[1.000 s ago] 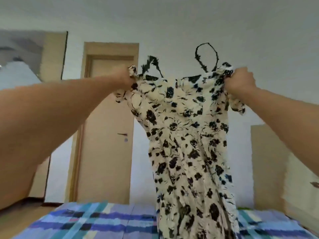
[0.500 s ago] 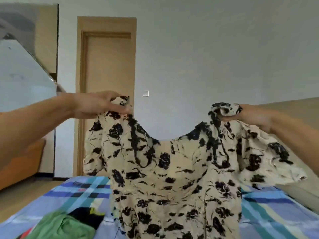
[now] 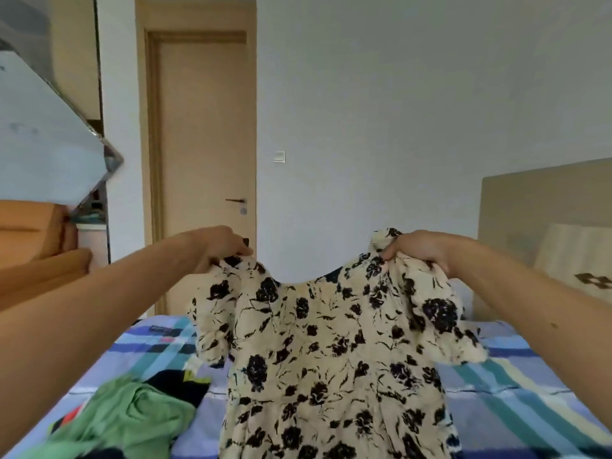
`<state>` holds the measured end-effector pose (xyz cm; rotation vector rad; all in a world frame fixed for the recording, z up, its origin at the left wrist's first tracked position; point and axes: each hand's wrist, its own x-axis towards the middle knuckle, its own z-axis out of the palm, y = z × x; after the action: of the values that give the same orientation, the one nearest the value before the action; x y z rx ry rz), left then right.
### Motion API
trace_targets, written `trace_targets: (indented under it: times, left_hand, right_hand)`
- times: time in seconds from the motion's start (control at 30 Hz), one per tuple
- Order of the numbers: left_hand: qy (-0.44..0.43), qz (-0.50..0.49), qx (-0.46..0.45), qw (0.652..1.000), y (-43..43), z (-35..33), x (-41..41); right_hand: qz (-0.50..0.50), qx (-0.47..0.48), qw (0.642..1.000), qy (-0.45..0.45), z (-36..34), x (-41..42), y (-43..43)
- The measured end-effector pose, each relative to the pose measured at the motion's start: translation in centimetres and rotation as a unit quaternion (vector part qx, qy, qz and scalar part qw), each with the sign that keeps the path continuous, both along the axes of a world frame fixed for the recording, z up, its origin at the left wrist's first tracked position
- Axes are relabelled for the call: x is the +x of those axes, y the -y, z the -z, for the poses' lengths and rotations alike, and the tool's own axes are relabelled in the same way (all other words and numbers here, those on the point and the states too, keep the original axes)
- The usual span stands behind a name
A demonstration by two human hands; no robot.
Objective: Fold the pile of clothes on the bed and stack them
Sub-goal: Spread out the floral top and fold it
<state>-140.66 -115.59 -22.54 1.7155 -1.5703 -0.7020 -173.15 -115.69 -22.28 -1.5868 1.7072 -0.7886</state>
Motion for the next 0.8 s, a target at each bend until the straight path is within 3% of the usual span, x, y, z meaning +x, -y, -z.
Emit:
trace_targets:
  times: [0.1,0.2,0.3,0.4,0.5,0.6,0.73,0.8]
  left_hand:
    - [-0.086,0.059,-0.060,0.993,-1.3,-0.5,-2.8]
    - [-0.077,0.118,-0.135,0.981,-2.3,-0.9,-5.5]
    - [-0.084,0.182,-0.136,0.970,-3.6,-1.1,-6.1]
    - [-0.021,0.181,-0.163,0.970,-4.7,-0.2,-5.4]
    - [0.037,0.175,-0.228,0.957,-4.7,1.7,-4.7]
    - [0.020,0.183,-0.277,0.943,-4.4,3.1,-3.3]
    - [-0.070,0.167,-0.329,0.927,-5.3,2.8,-2.3]
    - [-0.090,0.202,-0.329,0.918,-6.1,2.3,-2.2]
  right_hand:
    - [-0.066,-0.011,0.992,0.103,-0.2,3.3,-1.8]
    - [-0.132,-0.048,0.976,0.167,-0.4,7.1,-3.1]
    - [-0.172,-0.079,0.960,0.207,-0.8,9.4,-3.7]
    - [-0.261,-0.048,0.929,0.257,-1.0,9.8,-3.9]
    - [-0.348,-0.004,0.911,0.221,-0.9,9.4,-4.1]
    - [-0.436,0.000,0.888,0.147,-1.2,8.6,-5.1]
    - [-0.339,-0.215,0.909,0.114,-1.4,7.9,-4.2]
    - [-0.307,-0.254,0.913,0.086,0.2,7.4,-3.0]
